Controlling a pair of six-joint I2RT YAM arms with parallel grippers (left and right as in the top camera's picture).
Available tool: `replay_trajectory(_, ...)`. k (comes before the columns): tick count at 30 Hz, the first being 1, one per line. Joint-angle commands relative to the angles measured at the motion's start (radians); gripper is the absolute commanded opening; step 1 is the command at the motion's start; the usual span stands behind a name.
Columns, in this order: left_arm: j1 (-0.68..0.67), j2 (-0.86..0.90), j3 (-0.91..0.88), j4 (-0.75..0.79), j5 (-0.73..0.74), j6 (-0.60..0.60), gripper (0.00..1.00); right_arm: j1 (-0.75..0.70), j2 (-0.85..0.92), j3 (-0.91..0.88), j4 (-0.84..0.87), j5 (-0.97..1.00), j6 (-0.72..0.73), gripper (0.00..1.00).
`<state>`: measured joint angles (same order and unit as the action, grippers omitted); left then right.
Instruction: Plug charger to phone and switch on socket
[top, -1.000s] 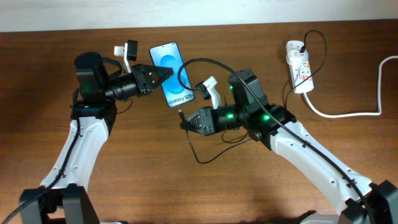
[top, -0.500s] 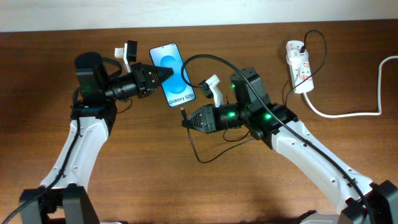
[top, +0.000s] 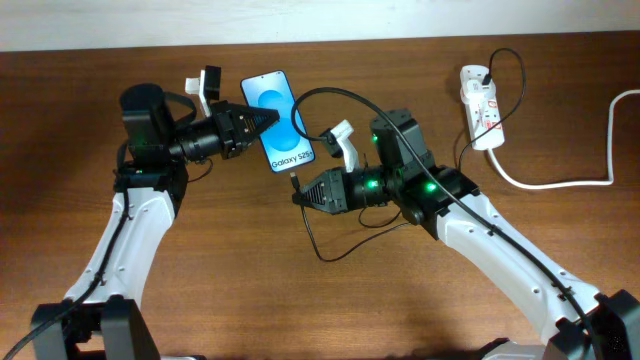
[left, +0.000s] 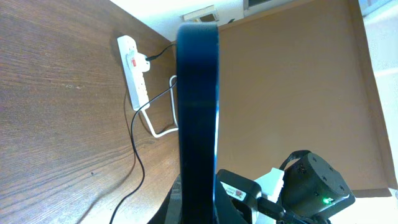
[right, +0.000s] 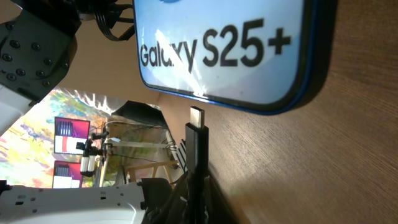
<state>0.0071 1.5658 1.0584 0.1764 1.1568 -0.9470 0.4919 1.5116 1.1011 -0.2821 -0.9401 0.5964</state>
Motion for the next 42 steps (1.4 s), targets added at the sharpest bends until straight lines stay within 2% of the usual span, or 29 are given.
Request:
replay_trajectory(1, 0.002, -0.005, 0.018, 0.005, 0.034, -0.011, 0.00, -0.002, -0.018, -0.002, 0.007, -0.016, -0.016, 0.04)
replay_trajectory(26, 0.003, -0.005, 0.018, 0.002, 0.060, -0.010, 0.00, -0.002, -0.018, -0.002, 0.011, -0.013, -0.042, 0.04)
replay_trajectory(30, 0.003, -0.005, 0.018, 0.002, 0.059, -0.010, 0.00, -0.002, -0.018, -0.002, 0.018, -0.078, -0.065, 0.04)
replay_trajectory(42, 0.003, -0.005, 0.018, 0.002, 0.060, -0.010, 0.00, -0.003, -0.018, -0.002, -0.020, -0.080, -0.080, 0.04)
